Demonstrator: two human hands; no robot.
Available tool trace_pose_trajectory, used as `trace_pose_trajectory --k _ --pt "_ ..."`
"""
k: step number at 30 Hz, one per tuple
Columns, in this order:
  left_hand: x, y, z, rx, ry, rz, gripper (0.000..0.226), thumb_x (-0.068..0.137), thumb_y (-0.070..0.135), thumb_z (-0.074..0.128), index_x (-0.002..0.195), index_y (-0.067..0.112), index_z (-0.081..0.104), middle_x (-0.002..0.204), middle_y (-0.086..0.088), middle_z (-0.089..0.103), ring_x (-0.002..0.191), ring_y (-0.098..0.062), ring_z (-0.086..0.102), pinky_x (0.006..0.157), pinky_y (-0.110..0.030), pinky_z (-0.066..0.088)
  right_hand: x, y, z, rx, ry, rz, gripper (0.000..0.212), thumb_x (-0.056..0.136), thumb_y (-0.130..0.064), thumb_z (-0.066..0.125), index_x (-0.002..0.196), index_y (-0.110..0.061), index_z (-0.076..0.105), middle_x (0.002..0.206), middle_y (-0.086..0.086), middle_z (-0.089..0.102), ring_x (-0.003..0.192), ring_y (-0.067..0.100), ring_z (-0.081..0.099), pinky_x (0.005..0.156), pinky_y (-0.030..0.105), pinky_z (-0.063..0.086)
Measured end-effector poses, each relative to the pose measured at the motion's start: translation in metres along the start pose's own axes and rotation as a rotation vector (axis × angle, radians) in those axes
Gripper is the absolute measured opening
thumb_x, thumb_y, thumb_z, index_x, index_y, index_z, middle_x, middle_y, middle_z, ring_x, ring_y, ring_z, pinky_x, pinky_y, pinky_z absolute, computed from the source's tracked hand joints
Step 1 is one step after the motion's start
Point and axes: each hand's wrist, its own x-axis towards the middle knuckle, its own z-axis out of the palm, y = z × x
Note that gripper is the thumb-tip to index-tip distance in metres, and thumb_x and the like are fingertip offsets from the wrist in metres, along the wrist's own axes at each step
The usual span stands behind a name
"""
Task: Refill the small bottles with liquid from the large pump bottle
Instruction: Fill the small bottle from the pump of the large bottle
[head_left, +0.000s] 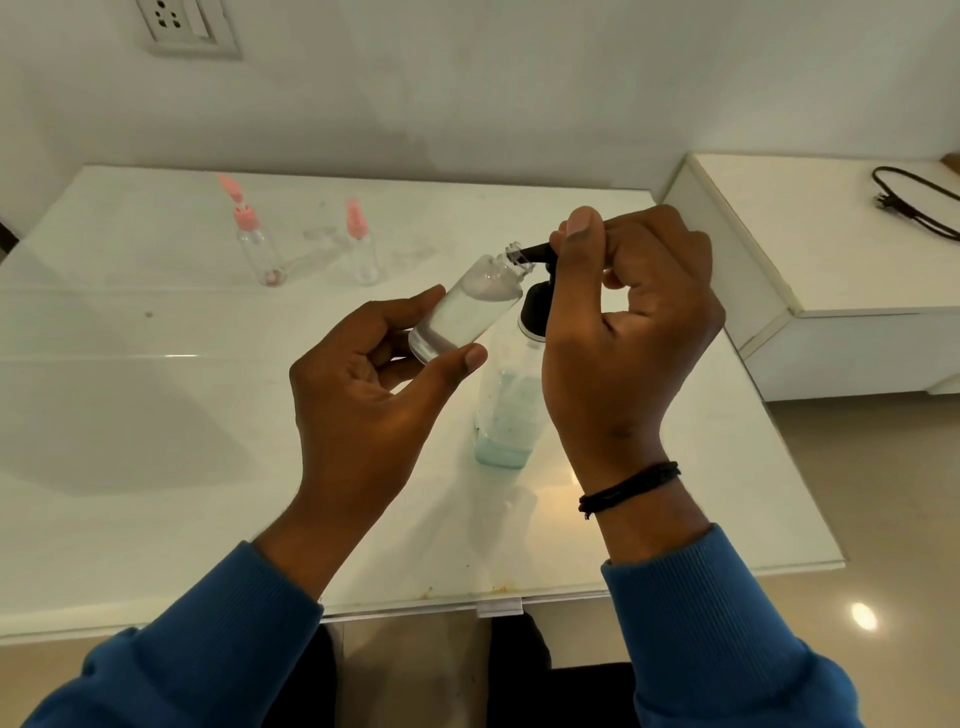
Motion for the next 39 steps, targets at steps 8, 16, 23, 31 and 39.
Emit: trace_pose_trajectory --k 8,16,23,31,39 --pt "-0.0004 -0.0003 -0.0005 -0.002 0.004 -0.003 0.048 0.079 0.022 0.085 0.120 0.003 0.070 0.113 -0.004 0.074 0.105 -0.016 0.073 0.085 -0.023 0.060 -0.0021 0.0010 0.0006 0.017 0.006 0.017 0.030 0.098 -0.013 0.061 0.069 -0.005 0.068 0.074 -0.008 0.056 0.070 0.023 0.051 0.060 0.052 0.041" --pt "-0.0008 0.0002 0.0002 0.016 0.011 0.009 0.046 0.079 0.023 0.085 0.119 0.005 0.070 0.112 -0.001 0.073 0.105 -0.013 0.072 0.083 -0.019 0.059 -0.0039 0.0021 0.0017 0.025 -0.012 0.010 0.030 0.098 -0.014 0.060 0.071 -0.005 0.068 0.076 -0.008 0.055 0.069 0.023 0.051 0.060 0.052 0.041" --pt "0.0008 0.0003 -0.0006 0.010 0.005 0.012 0.046 0.080 0.021 0.086 0.120 0.005 0.070 0.112 -0.001 0.073 0.105 -0.015 0.072 0.083 -0.021 0.059 -0.0052 0.0020 0.0027 0.029 -0.002 0.001 0.029 0.098 -0.013 0.060 0.071 -0.005 0.067 0.076 -0.008 0.055 0.070 0.021 0.052 0.060 0.051 0.042" --pt "0.0010 0.0028 0.0001 0.020 0.006 0.023 0.045 0.080 0.021 0.086 0.119 0.006 0.070 0.111 0.000 0.073 0.104 -0.014 0.072 0.082 -0.017 0.058 0.0012 0.0002 0.0002 0.008 0.001 -0.004 0.031 0.097 -0.013 0.061 0.067 -0.006 0.066 0.072 -0.008 0.054 0.069 0.023 0.050 0.061 0.050 0.040" --pt "-0.0001 -0.0017 -0.0003 0.010 0.014 0.008 0.048 0.079 0.023 0.086 0.120 0.004 0.070 0.114 -0.004 0.074 0.106 -0.018 0.072 0.084 -0.023 0.060 -0.0051 0.0034 0.0020 0.044 -0.006 0.013 0.030 0.098 -0.013 0.060 0.071 -0.004 0.068 0.075 -0.007 0.056 0.070 0.023 0.053 0.060 0.052 0.042"
